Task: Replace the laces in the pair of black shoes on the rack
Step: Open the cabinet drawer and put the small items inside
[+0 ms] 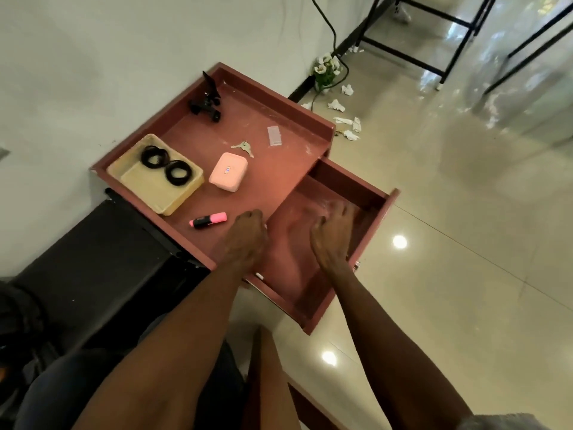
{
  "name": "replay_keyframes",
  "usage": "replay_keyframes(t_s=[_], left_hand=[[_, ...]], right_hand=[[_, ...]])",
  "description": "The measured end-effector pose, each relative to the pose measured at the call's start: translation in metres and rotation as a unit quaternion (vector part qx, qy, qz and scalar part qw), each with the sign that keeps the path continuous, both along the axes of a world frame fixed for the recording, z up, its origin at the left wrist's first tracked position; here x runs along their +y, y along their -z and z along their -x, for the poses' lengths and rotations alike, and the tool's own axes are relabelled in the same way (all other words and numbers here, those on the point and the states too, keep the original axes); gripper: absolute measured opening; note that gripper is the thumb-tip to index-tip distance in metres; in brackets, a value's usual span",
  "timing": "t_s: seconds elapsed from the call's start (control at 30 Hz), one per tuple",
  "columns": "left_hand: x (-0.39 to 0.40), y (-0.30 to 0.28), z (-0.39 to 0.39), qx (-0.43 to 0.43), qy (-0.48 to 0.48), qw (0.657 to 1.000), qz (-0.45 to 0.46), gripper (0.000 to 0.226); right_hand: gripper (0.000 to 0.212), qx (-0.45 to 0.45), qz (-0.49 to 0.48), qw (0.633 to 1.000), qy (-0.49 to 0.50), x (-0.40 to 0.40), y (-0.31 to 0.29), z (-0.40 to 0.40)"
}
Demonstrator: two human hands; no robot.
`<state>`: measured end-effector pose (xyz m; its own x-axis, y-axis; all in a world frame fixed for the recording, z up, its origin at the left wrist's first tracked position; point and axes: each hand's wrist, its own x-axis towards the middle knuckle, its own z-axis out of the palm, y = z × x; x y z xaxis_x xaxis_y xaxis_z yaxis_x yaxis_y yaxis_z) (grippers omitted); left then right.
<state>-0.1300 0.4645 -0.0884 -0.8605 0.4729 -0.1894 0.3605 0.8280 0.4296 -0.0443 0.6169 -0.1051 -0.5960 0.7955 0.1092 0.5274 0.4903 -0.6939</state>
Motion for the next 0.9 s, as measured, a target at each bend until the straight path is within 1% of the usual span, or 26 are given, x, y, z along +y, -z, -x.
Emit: replay_keyframes(t_s=[0.07,0.1,0.17,0.23,0.33,0.43,0.47,0.53,0.6,0.7,0.73,0.8,0.83,0.9], left_hand=[[-0.014,-0.008,0.008,0.053,-0.01,0.998,-0.04,0.023],[-0.025,-0.013,0.016,0.07,-0.034,0.996,-0.046,0.028],[-0.043,-0.022,0.032,0.07,-0.081,0.994,-0.036,0.038],[-0.068,-0.023,0.054,0.042,-0.084,0.996,0.002,0.046],[-0.099,-0.018,0.081,0.011,-0.001,0.994,0.111,0.053],[-0.11,-0.016,0.09,-0.026,0.05,0.986,0.154,0.04],[-0.111,-0.016,0.091,-0.033,0.053,0.985,0.158,0.035],[-0.111,-0.014,0.09,-0.028,0.043,0.987,0.149,0.029],[-0.109,-0.012,0.089,-0.029,0.026,0.992,0.12,0.028],[-0.107,-0.007,0.087,-0.017,0.009,0.996,0.09,0.027],[-0.105,-0.006,0.086,0.001,-0.006,0.998,0.068,0.026],[-0.096,-0.008,0.077,0.027,-0.05,0.998,-0.004,0.026],[-0.088,-0.011,0.069,0.032,-0.06,0.997,-0.037,0.027],[-0.064,-0.015,0.048,0.04,-0.045,0.995,-0.084,0.028]], right_hand=[[0.028,0.002,0.023,0.996,-0.091,-0.02,-0.001,0.028],[0.027,0.004,0.046,0.992,-0.116,-0.029,-0.003,0.043],[0.033,0.005,0.081,0.986,-0.148,-0.038,-0.009,0.066],[0.044,-0.011,0.08,0.973,-0.216,-0.046,-0.016,0.09],[0.066,-0.088,0.009,0.938,-0.335,-0.052,-0.022,0.13],[0.097,-0.183,-0.012,0.909,-0.373,-0.058,-0.022,0.166],[0.102,-0.201,-0.014,0.902,-0.381,-0.06,-0.02,0.176],[0.101,-0.219,-0.022,0.895,-0.389,-0.063,-0.014,0.187],[0.095,-0.213,-0.022,0.898,-0.385,-0.065,-0.011,0.191],[0.086,-0.169,-0.006,0.913,-0.372,-0.066,-0.01,0.186],[0.085,-0.152,0.012,0.923,-0.355,-0.066,-0.016,0.179],[0.086,-0.104,0.041,0.949,-0.296,-0.055,-0.021,0.16],[0.088,-0.073,0.04,0.96,-0.269,-0.049,-0.028,0.144],[0.09,-0.059,0.069,0.977,-0.194,-0.025,-0.039,0.101]])
